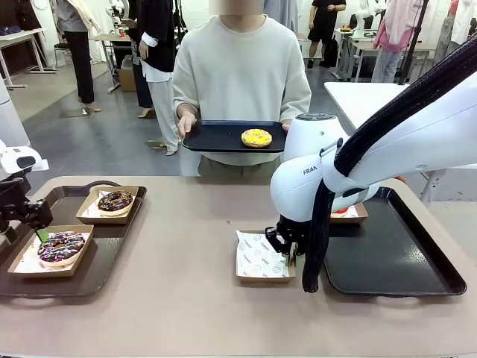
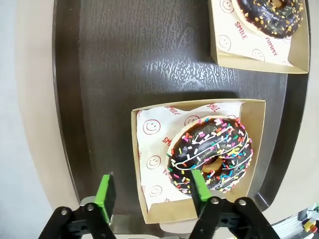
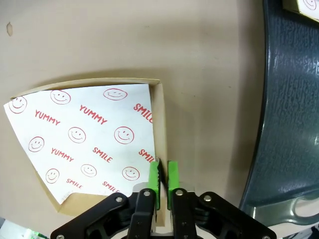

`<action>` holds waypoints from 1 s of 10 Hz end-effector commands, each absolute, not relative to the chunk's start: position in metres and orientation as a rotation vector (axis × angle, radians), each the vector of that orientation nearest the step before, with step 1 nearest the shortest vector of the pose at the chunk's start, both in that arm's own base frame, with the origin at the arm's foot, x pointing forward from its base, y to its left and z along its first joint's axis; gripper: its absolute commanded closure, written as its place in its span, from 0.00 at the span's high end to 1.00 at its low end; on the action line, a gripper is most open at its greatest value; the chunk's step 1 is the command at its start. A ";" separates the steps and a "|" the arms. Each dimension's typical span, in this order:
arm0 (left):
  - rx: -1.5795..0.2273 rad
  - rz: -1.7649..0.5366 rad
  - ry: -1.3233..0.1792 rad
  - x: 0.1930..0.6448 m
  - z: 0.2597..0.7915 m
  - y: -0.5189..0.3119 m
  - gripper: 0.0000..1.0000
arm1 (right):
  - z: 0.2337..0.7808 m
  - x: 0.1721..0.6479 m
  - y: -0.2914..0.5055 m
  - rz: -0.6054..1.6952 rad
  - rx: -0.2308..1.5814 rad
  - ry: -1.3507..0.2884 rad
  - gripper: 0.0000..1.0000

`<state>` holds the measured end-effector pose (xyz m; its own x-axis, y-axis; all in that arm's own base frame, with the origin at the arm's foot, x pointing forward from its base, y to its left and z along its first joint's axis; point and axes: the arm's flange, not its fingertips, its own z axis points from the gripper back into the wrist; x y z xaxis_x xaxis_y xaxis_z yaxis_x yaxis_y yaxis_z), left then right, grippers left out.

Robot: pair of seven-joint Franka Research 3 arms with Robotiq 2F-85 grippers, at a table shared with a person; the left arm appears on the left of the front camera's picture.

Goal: Individually package the donuts and arrange them on the tray.
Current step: Place the picked Paper togo box on the Handle tray while simultaneously picking up another Paper togo box from the table with the other hand.

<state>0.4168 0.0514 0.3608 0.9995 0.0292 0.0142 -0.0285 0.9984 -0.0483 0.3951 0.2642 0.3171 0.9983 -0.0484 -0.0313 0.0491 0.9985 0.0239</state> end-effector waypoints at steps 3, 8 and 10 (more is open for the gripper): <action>-0.102 0.048 -0.016 0.404 0.373 0.054 1.00 | 0.317 0.397 0.270 -0.071 0.026 0.001 0.00; -0.526 -0.043 -0.065 0.340 0.429 0.067 1.00 | 0.413 0.411 0.271 -0.063 0.019 -0.047 0.00; -0.732 0.003 -0.131 0.306 0.454 0.094 1.00 | 0.455 0.437 0.271 -0.089 0.006 -0.040 0.00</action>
